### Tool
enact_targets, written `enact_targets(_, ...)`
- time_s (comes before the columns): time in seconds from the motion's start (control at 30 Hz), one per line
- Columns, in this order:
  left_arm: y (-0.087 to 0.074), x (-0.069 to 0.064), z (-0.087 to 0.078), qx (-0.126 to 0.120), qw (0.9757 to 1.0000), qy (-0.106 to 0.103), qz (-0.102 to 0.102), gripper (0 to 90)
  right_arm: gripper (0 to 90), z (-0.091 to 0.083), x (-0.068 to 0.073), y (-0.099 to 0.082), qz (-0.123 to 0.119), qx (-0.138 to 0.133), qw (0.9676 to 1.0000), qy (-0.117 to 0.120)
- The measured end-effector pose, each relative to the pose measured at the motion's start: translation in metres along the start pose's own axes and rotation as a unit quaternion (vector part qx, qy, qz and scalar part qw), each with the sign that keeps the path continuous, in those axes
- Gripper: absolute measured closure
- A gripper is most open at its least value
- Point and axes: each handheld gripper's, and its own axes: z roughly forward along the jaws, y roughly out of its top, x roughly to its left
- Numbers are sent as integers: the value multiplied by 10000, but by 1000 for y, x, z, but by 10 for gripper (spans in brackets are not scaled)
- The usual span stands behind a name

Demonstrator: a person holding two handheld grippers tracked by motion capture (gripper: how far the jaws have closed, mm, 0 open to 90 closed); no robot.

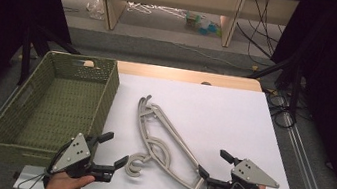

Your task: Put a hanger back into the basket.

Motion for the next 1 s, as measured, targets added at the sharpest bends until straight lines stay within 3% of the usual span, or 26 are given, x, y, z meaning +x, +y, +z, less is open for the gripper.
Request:
enact_targets(0.23, 0, -2, 0, -4, 10000, 4, -51, 159, 175, 4, 4, -1, -29, 207, 9997, 122)
enact_targets(0.27, 0, -2, 0, -1, 10000, 1, -52, 159, 175, 6, 5, -1, -87, 138, 9998, 121)
enact_targets(0.3, -1, -2, 0, 2, 10000, 0, -55, 159, 174, 6, 7, 0, -46, 295, 9993, 208)
enact_targets(0.4, 0, -2, 0, 4, 10000, -6, -59, 158, 174, 10, 12, 1, -165, 423, 9987, 245)
enact_targets(0.6, -1, -2, 0, 31, 10000, -19, -4, 158, 174, 23, 24, 2, -350, 733, 9951, 555)
enact_targets(0.7, 0, -2, 0, 12, 10000, -30, 20, 158, 174, 27, 27, 3, -422, 828, 9937, 623)
enact_targets(0.73, -1, -3, 0, 18, 9999, -3, -106, 158, 174, 29, 28, 4, -464, 823, 9936, 624)
enact_targets(1.0, 0, -2, 0, 27, 10000, -9, 13, 158, 182, 41, 33, 4, -610, 1075, 9894, 768)
